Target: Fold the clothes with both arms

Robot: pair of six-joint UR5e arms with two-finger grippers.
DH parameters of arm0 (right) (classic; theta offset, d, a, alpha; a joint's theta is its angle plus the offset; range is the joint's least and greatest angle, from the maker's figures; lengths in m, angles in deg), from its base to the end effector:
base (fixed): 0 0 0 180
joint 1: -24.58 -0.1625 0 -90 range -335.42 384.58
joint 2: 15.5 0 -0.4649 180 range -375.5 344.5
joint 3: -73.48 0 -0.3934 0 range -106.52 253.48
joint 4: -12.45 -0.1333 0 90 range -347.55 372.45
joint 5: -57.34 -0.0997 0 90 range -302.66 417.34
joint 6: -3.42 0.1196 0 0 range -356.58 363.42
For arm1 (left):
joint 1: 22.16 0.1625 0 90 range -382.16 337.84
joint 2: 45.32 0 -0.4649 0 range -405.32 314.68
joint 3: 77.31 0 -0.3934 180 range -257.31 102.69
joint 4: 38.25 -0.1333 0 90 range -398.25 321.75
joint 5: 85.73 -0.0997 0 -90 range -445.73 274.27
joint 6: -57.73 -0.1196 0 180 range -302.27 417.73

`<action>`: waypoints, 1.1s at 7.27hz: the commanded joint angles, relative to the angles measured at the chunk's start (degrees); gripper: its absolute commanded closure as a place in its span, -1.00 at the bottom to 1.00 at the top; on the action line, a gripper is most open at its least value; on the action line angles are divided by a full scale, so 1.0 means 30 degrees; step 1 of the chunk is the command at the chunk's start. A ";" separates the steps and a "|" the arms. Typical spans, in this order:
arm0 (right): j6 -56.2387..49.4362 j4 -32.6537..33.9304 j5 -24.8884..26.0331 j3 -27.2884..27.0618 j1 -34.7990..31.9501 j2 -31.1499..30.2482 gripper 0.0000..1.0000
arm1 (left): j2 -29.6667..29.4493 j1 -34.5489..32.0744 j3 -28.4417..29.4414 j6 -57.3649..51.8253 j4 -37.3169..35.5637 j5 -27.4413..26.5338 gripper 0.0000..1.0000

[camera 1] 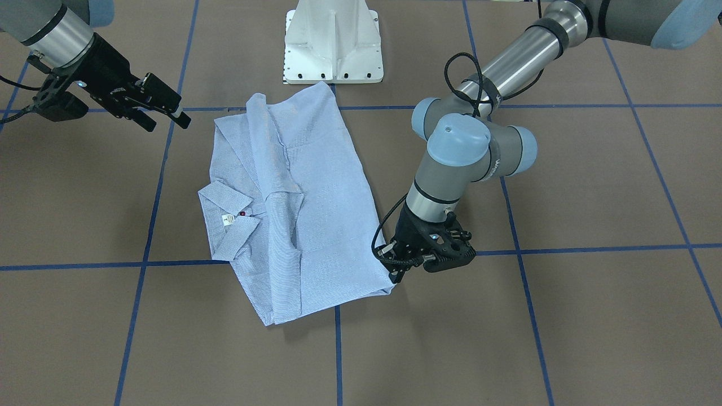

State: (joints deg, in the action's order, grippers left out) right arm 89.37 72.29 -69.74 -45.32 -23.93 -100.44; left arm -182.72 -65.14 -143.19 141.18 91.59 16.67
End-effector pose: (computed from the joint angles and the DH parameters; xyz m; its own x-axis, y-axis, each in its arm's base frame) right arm -0.2835 -0.4129 0.3586 0.3063 0.2613 0.9154 -0.2174 0.9554 -0.2000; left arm 0.5506 -0.6602 0.2856 0.3886 -0.2098 -0.8972 0.4846 0.8747 0.0053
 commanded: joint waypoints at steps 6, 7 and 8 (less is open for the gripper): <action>0.0000 0.0007 0.1518 0.0050 0.1111 0.0482 -1.00 | -0.2012 -0.0469 0.5438 -0.1099 0.5321 -0.1643 1.00; 0.0000 0.0007 0.2187 0.0080 0.1461 0.0513 -1.00 | -0.2012 -0.0498 0.5409 -0.1099 0.5321 -0.1643 0.08; -0.0435 0.0036 0.2397 0.0254 0.1580 0.0658 -1.00 | -0.2041 -0.0585 0.5176 -0.0954 0.5292 -0.1643 -0.99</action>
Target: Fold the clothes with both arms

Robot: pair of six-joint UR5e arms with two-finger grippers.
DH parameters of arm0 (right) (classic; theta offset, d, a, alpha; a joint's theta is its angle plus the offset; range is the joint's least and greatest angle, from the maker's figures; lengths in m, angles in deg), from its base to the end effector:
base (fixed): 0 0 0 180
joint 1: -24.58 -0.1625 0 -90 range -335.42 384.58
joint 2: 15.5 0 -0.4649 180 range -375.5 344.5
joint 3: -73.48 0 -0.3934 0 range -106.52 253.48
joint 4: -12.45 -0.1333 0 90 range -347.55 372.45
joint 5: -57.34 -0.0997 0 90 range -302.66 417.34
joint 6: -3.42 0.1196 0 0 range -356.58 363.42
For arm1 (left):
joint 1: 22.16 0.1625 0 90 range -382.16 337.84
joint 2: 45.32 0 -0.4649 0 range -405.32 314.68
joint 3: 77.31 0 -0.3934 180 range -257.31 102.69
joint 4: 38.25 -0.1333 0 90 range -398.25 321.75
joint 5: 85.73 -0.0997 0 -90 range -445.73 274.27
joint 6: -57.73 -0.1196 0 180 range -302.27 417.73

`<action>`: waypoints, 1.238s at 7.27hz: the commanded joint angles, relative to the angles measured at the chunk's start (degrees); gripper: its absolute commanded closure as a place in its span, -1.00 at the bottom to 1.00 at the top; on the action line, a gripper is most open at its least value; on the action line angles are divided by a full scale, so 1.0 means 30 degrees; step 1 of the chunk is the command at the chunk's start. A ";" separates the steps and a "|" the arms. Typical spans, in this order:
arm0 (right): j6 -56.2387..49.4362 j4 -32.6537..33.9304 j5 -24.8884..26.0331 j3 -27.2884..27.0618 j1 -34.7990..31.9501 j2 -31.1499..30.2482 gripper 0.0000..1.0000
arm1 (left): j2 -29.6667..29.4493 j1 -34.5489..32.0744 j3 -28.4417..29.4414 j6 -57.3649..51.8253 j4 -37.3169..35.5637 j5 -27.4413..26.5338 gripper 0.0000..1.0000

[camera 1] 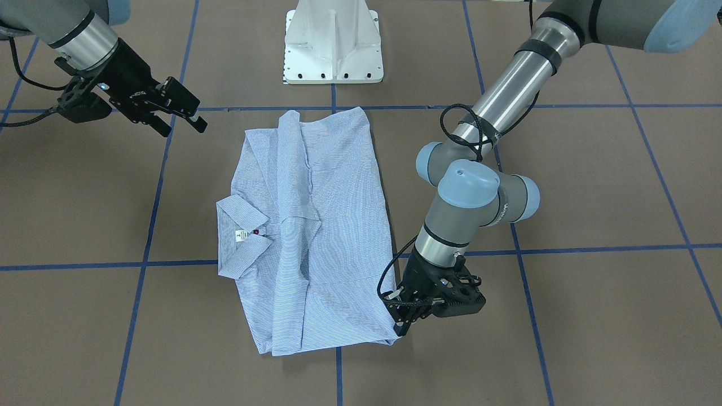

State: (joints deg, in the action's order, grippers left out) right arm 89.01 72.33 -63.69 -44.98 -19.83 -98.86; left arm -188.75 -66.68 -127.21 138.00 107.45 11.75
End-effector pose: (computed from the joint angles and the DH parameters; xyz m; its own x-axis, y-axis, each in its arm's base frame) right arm -0.3145 -0.4084 0.3505 0.3189 0.2202 0.9218 -0.2415 0.9594 -0.1456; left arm 0.5610 -0.7168 0.2981 0.3543 -0.1134 -0.9282 0.5566 0.8232 0.1119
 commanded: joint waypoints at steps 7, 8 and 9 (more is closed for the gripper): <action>-0.5769 1.1179 0.5027 0.2561 0.2666 0.8001 -1.00 | 0.9038 -0.1653 -1.3169 -0.2998 -0.5378 0.4326 -1.00; -0.5770 1.1155 0.5855 0.4458 0.3139 0.9464 -1.00 | 0.9950 -0.1653 -1.4988 -0.2998 -0.6458 0.4796 -1.00; -0.6321 1.1184 0.6356 0.6391 0.3434 1.0668 -1.00 | 1.0162 -0.1653 -1.5760 -0.2998 -0.7194 0.4917 -1.00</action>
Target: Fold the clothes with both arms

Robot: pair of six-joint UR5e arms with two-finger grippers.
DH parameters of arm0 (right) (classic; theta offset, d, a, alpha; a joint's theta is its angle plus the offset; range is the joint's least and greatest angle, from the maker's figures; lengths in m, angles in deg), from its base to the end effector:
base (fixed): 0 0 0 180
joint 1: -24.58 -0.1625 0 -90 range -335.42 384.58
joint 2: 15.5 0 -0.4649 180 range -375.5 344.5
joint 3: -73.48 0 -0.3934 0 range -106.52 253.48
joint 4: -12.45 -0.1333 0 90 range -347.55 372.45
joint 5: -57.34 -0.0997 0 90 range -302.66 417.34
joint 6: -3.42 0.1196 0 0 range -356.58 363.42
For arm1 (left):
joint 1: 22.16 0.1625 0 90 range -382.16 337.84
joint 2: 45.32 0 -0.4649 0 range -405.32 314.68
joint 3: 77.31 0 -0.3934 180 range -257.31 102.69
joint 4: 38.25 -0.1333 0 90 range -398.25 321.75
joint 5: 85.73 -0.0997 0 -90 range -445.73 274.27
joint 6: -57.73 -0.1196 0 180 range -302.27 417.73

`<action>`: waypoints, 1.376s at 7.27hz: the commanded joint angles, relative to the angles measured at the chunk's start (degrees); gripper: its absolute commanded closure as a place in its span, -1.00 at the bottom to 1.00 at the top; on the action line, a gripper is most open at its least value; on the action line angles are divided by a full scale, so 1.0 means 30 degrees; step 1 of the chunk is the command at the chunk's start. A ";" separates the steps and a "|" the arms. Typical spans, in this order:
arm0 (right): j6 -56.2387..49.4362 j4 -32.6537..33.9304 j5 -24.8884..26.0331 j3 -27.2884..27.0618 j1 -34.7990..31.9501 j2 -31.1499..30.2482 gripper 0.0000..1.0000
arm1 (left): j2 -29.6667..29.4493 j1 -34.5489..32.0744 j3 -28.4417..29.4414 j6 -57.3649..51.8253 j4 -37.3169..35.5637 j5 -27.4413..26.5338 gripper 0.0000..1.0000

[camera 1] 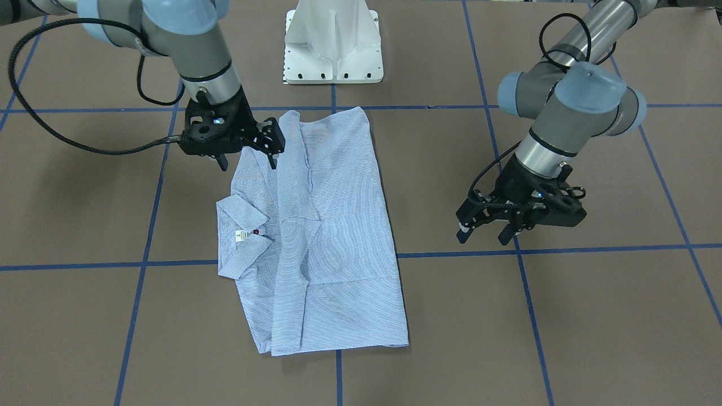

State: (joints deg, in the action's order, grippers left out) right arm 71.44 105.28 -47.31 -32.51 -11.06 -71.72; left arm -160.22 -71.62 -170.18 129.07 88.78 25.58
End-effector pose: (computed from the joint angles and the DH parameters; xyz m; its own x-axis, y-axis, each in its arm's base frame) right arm -0.4805 -0.4713 0.2547 0.6693 0.0343 0.7422 -0.1758 0.9779 0.1133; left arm 0.3783 -0.5806 0.3581 0.4203 -0.0329 -0.9068 0.3797 0.9140 0.1429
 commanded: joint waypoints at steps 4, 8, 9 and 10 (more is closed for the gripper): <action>-0.1056 0.0201 0.1721 0.6932 0.1334 0.4117 -1.00 | 0.0654 0.0022 -0.1504 0.0038 -0.1038 0.0338 -1.00; -0.1056 0.0201 0.1925 0.8084 0.1949 0.4269 -1.00 | 0.0508 0.0227 -0.1299 0.0243 -0.0979 0.0338 -1.00; -0.1085 0.0259 0.1926 0.8085 0.1921 0.4182 -1.00 | 0.0421 0.0401 -0.1299 0.0272 -0.0950 0.0338 -1.00; -0.1491 0.0956 0.1926 0.8085 0.1892 0.4153 -1.00 | 0.0333 0.0635 -0.1299 0.0824 -0.0834 0.0338 -1.00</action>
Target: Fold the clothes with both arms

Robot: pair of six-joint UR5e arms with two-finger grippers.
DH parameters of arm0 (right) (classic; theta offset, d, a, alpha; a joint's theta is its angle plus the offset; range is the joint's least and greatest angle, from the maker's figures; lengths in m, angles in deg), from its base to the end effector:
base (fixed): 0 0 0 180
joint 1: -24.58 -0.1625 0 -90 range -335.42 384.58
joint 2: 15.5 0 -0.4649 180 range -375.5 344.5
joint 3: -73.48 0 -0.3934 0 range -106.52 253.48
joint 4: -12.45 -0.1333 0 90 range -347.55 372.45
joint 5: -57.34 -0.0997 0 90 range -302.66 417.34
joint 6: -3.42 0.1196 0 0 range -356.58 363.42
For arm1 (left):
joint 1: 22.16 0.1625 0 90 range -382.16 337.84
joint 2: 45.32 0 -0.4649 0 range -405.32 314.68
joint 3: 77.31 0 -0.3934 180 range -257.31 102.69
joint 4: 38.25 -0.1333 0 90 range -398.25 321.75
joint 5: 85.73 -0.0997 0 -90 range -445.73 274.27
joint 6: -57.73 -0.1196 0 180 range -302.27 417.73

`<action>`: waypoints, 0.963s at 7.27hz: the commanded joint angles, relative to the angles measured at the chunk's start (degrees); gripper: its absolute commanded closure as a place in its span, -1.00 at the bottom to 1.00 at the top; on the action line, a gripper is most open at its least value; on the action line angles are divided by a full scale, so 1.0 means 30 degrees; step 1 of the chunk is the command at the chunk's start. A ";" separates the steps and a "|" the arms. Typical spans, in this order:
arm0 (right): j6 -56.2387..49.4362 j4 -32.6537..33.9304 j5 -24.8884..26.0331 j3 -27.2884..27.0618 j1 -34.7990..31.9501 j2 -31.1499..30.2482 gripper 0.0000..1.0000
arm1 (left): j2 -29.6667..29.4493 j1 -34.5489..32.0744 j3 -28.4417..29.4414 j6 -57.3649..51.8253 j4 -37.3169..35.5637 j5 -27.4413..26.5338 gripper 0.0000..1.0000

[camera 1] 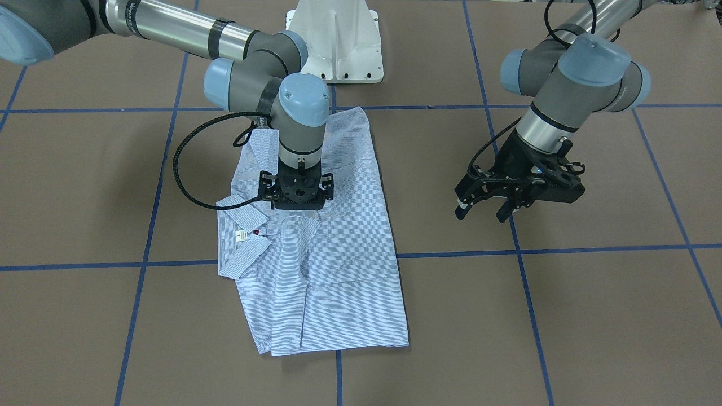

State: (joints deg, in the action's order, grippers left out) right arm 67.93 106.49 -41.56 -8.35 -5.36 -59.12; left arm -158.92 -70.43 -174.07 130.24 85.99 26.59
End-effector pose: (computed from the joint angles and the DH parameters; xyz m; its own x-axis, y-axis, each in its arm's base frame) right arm -0.6312 -0.4960 0.2817 0.8270 -0.0144 0.5621 -0.0686 0.9896 0.1262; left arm 0.3792 -0.5572 0.3471 0.4112 -0.0433 -0.9105 0.3549 0.9277 0.1161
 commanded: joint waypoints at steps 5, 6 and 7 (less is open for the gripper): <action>-0.4268 0.1700 -0.0019 -0.4293 -0.1998 -0.4777 -1.00 | -0.0364 0.1235 -0.0238 0.1783 0.0100 -0.0204 -1.00; -0.4916 0.1671 -0.0019 -0.5089 -0.2263 -0.5751 -1.00 | -0.0481 0.1383 -0.0267 0.2077 0.0100 -0.0234 -1.00; -0.5270 0.1729 -0.0194 -0.5735 -0.2701 -0.5847 -1.00 | -0.0598 0.1355 -0.0267 0.2109 0.0100 -0.0263 -1.00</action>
State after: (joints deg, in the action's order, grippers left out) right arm 54.08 111.57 -41.75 -22.59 -12.00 -74.62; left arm -160.29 -66.55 -174.82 136.04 86.30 25.93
